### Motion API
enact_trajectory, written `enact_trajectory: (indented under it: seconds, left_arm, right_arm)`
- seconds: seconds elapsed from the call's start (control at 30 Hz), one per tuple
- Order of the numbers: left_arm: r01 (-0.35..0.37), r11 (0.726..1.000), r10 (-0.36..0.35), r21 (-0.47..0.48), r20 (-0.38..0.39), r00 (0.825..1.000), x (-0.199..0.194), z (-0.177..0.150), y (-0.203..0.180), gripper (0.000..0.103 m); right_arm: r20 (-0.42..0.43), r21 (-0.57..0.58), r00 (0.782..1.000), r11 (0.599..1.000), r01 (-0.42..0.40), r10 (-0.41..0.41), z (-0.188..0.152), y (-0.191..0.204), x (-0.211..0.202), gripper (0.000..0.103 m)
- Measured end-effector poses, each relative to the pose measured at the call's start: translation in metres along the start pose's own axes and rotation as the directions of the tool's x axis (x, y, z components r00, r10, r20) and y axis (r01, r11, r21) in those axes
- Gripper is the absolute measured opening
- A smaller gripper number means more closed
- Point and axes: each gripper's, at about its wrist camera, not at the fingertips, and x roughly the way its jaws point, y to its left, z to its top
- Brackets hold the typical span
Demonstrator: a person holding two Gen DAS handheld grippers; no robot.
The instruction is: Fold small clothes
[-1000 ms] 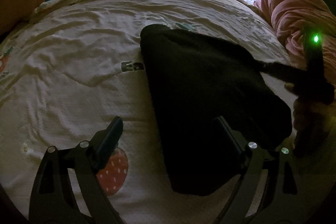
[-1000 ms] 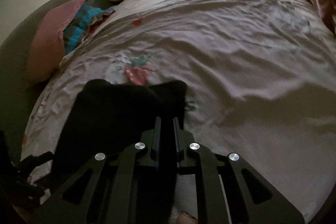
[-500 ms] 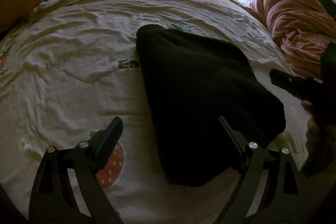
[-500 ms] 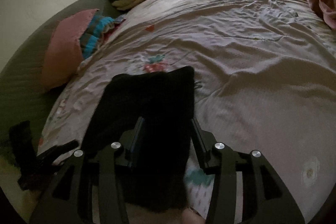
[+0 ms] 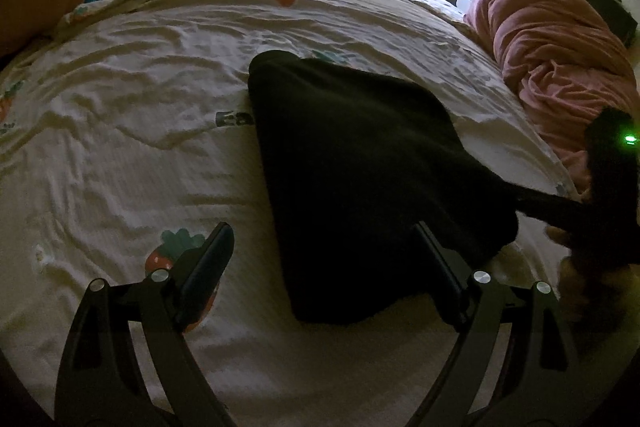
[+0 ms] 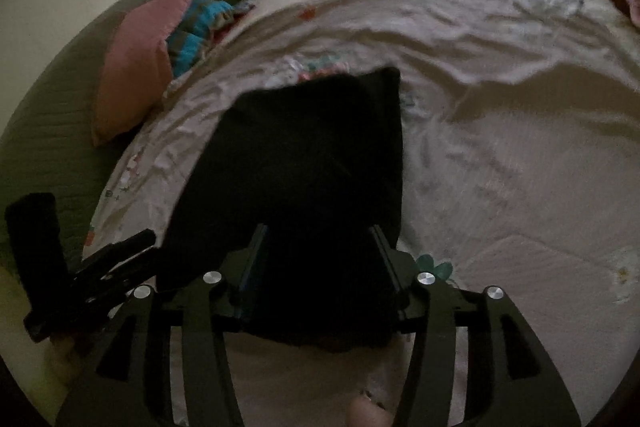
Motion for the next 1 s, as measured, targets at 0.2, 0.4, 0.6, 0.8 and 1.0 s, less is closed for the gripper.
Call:
enact_trajectory:
  seconds: [0.2,0.4,0.6,0.8,1.0]
  left_arm:
    - [-0.002,1.000,0.002,-0.022,0.006,1.000,-0.002,0.002,0.002,0.086]
    - [0.012,1.000,-0.011,-0.020,0.020,1.000,-0.005,0.007,0.000,0.086]
    - [0.015,1.000,-0.016,-0.022,-0.031,0.999,0.004,0.001,0.001,0.067]
    - [0.015,1.000,-0.015,-0.024,-0.040,0.999,0.005,-0.004,0.002,0.067]
    - [0.011,1.000,-0.011,-0.006,-0.011,1.000,-0.007,-0.005,-0.001,0.069]
  right_arm:
    - [0.019,-0.038,0.999,0.999,-0.030,0.030,-0.003,0.012,-0.005,0.017]
    - [0.070,-0.060,0.997,0.998,-0.027,0.031,-0.005,0.019,-0.029,0.016]
    - [0.047,-0.054,0.998,0.998,0.036,-0.034,-0.014,0.009,-0.018,0.017]
    - [0.054,-0.026,0.995,0.996,0.080,-0.079,-0.027,0.000,-0.018,0.034]
    - [0.147,-0.051,0.977,0.985,0.162,-0.153,-0.039,0.014,-0.049,0.061]
